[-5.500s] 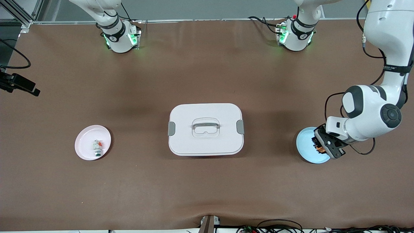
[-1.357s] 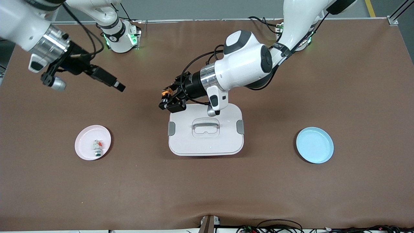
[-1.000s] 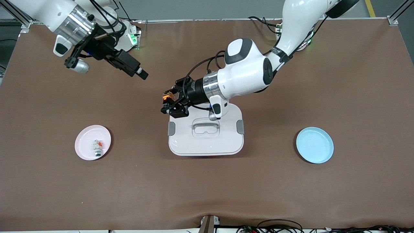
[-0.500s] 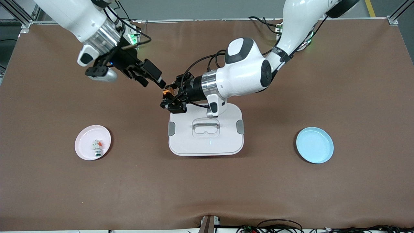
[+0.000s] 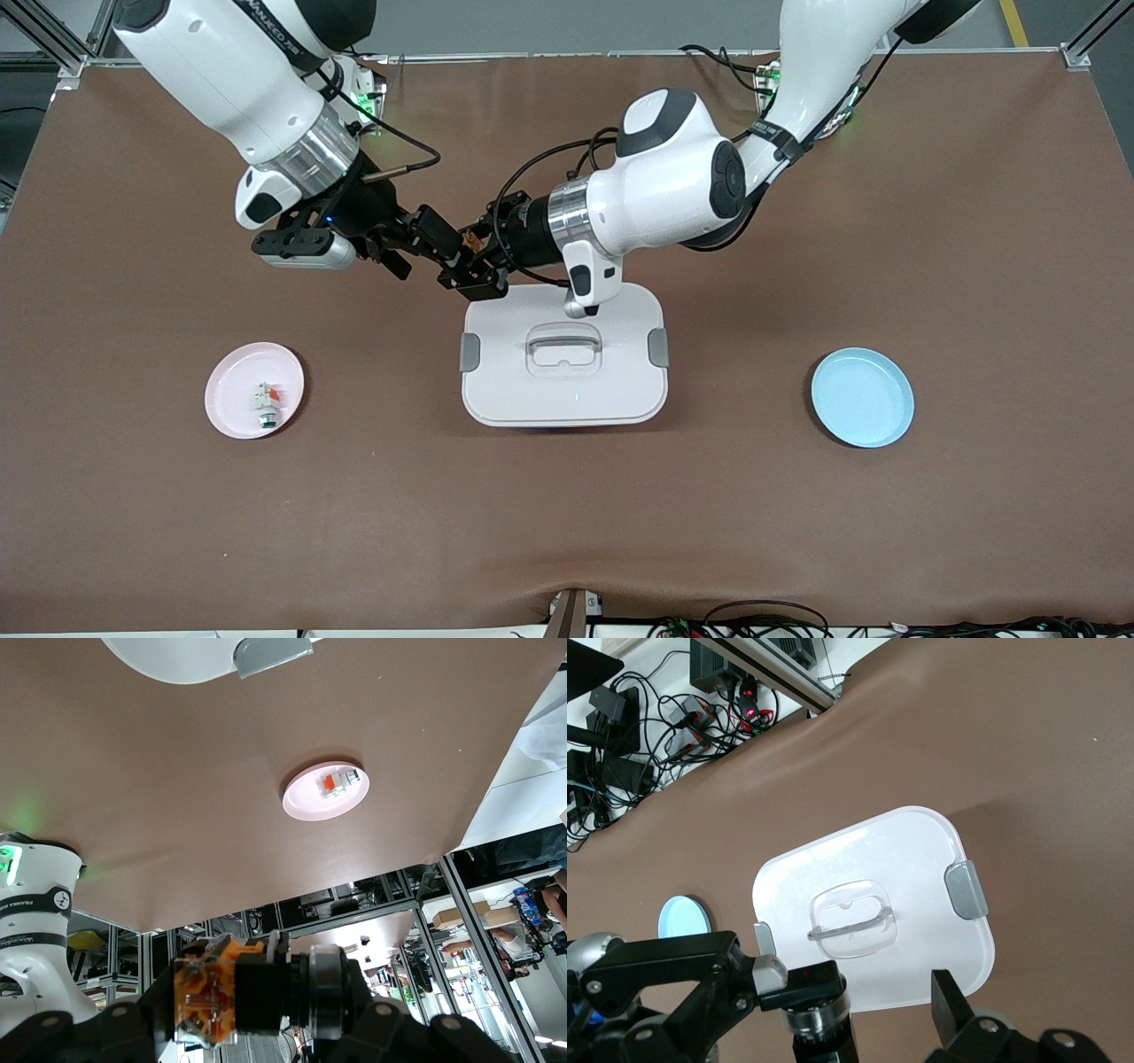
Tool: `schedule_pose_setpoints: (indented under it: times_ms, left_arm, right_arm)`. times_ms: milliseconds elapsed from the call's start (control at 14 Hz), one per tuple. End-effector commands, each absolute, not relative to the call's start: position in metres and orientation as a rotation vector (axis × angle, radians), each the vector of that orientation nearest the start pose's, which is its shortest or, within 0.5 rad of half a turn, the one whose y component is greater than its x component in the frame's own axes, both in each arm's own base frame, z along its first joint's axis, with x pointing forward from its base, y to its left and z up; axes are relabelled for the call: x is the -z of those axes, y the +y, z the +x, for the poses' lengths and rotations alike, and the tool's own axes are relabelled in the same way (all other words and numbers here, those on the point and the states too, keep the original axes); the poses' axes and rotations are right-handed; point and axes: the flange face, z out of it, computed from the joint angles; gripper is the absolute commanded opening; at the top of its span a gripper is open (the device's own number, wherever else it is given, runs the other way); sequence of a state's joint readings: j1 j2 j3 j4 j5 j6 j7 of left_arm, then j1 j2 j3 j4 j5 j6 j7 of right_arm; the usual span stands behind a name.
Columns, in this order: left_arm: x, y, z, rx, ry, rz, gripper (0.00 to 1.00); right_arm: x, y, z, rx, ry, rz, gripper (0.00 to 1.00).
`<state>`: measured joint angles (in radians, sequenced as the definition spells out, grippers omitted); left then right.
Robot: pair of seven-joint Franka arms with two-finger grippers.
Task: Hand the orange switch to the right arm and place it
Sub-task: 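Close the right gripper on the orange switch's cap end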
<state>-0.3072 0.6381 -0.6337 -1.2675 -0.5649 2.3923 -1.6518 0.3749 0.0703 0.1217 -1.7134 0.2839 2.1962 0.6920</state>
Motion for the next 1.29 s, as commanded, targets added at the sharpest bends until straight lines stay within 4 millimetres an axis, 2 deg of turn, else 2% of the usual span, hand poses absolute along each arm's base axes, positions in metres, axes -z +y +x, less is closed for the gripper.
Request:
schedule_pose_setpoints:
  times_ms: [0,286,429,714,857,1071,1214]
  left_arm:
    - [-0.521,-0.522,0.547,0.75,1.307,1.856,0.0]
    - [-0.519,-0.52,0.549,0.748,1.316,1.85,0.0]
    - [-0.52,-0.52,0.55,0.745,1.318,1.845,0.0]
    - [-0.519,-0.519,0.55,0.754,1.34,1.836,0.0]
    - [-0.517,-0.521,0.549,0.756,1.34,1.841,0.0]
    - [-0.513,-0.525,0.549,0.749,1.344,1.822,0.0]
    - [-0.512,-0.526,0.548,0.746,1.342,1.82,0.0]
  right_arm:
    - [-0.574,0.301,0.542,0.232,0.404,-2.689,1.0]
    - [-0.578,0.297,0.535,0.2,0.407,-2.705,1.0]
    - [-0.573,0.297,0.533,0.193,0.408,-2.707,1.0]
    - [-0.572,0.31,0.526,0.17,0.412,-2.694,1.0]
    - [-0.575,0.319,0.521,0.149,0.43,-2.667,1.0]
    - [-0.593,0.317,0.514,0.155,0.422,-2.662,1.0]
    - [-0.595,0.317,0.512,0.159,0.423,-2.659,1.0]
